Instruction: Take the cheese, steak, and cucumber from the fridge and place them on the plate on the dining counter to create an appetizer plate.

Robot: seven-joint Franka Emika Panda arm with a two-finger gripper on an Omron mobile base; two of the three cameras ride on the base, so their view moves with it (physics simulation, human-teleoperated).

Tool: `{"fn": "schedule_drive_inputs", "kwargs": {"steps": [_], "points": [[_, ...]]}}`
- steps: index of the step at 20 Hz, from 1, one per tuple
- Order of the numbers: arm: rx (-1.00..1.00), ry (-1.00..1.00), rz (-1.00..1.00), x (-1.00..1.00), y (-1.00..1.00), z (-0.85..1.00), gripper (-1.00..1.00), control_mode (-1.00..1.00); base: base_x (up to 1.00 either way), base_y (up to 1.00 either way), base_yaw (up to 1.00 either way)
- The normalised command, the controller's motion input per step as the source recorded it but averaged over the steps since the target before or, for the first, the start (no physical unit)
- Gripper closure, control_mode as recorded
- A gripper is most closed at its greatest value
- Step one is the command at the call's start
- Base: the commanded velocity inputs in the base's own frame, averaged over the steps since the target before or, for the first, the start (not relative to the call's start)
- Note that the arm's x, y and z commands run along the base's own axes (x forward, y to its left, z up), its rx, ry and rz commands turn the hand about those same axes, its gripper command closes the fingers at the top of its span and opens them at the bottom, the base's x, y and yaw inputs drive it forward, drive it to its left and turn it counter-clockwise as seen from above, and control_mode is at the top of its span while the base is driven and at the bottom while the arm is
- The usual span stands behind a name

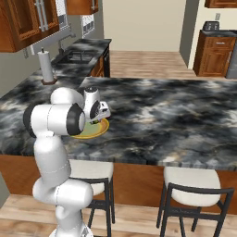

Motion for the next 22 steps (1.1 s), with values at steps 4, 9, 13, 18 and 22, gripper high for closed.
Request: {"fn": "schedule_drive_inputs", "kwargs": {"steps": [4, 9, 13, 18, 22], "points": [[-0.08, 0.0, 0.0, 0.15, 0.14, -0.77, 1.0, -1.0, 0.0, 0.0, 0.0], [-0.09, 0.0, 0.0, 0.05, 0.24, -0.79, -1.0, -1.0, 0.0, 0.0, 0.0], [-0.05, 0.0, -0.02, -0.1, 0.42, -0.53, -1.0, -1.0, 0.0, 0.0, 0.0], [0.0, 0.04, -0.09, -0.32, 0.49, -0.14, -1.0, -1.0, 0.0, 0.0, 0.0], [0.02, 0.06, -0.15, -0.18, 0.11, 0.24, -1.0, -1.0, 0.0, 0.0, 0.0]]}}
